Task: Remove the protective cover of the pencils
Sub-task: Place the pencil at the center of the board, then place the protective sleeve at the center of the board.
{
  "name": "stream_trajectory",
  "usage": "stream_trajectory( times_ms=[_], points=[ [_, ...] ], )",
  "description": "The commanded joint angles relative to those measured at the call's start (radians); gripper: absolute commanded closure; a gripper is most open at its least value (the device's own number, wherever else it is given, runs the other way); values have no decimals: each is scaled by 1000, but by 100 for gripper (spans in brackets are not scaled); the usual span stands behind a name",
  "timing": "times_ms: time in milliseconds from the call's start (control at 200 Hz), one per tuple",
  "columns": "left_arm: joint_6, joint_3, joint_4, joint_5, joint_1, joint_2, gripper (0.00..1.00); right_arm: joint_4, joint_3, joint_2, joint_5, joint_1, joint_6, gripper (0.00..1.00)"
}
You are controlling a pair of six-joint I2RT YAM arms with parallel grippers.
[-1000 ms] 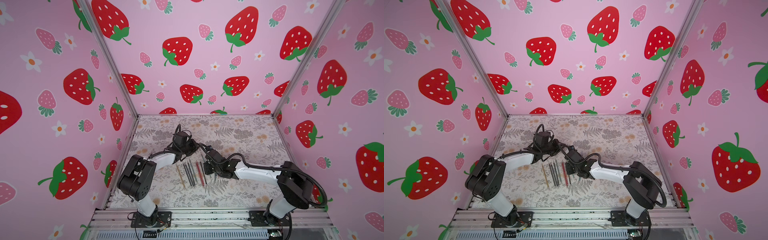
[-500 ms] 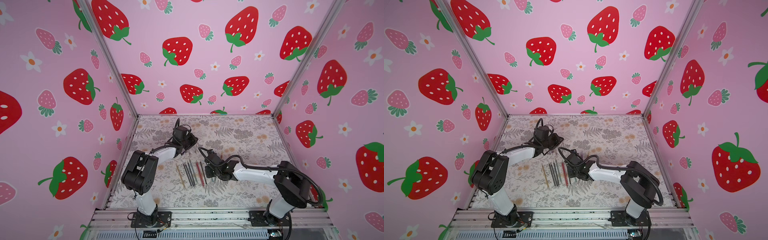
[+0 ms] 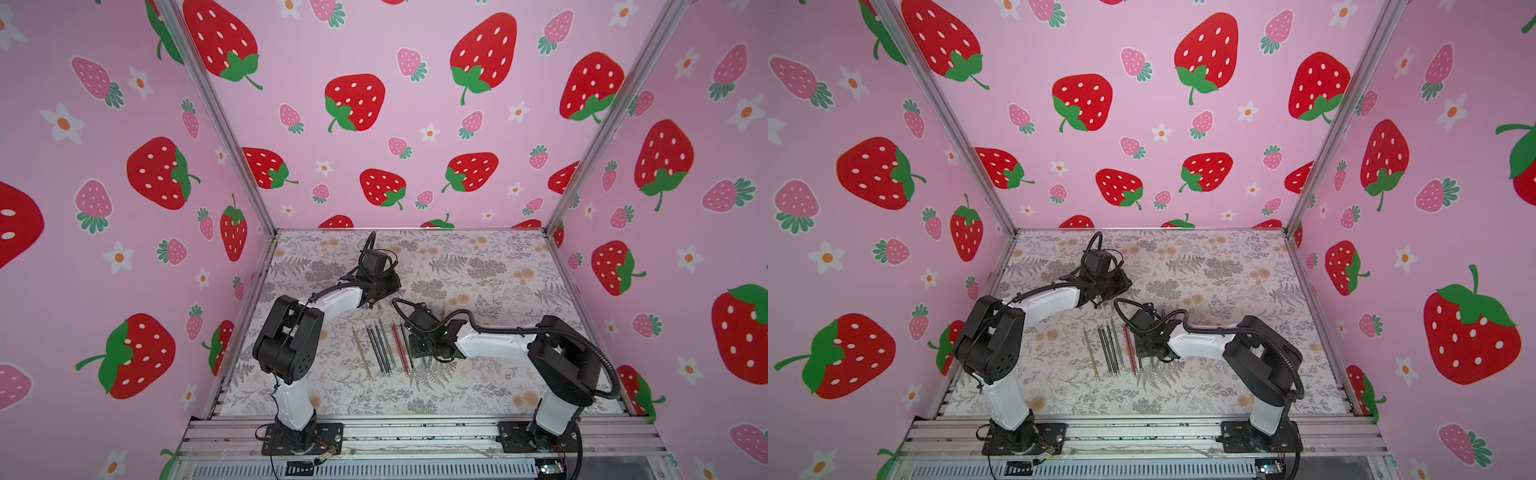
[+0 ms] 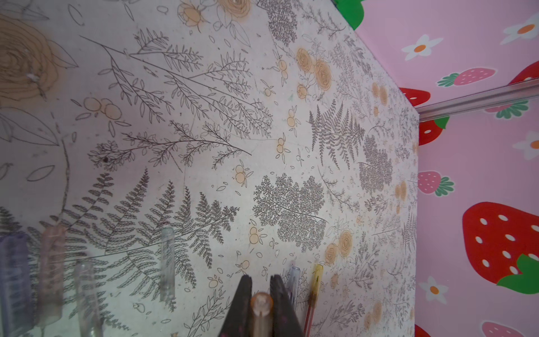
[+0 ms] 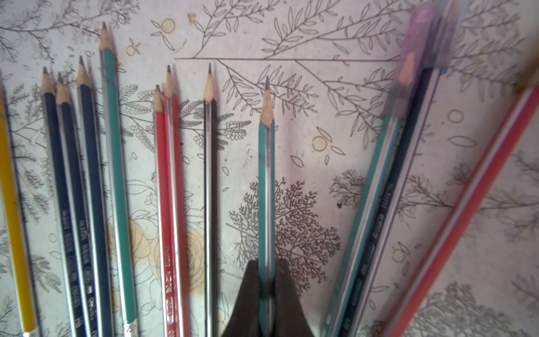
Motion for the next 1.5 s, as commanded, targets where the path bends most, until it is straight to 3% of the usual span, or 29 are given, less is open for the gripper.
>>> stream_trajectory(
  times_ms=[0, 475, 780, 1091, 1496],
  points=[
    [52, 51, -84, -38, -7, 32, 100, -25, 28, 26, 8, -5, 30, 100],
    [74, 125, -153, -41, -12, 120, 100, -30, 46, 51, -11, -6, 31, 88],
    [72, 181, -224, -82, -21, 169, 100, -30, 63, 46, -29, -6, 10, 75],
    [77, 199, -255, -104, -28, 191, 100, -97, 83, -53, 38, -8, -32, 73],
    [78, 215, -282, -116, -32, 209, 88, -128, -18, -162, 96, -72, 5, 71]
  ],
)
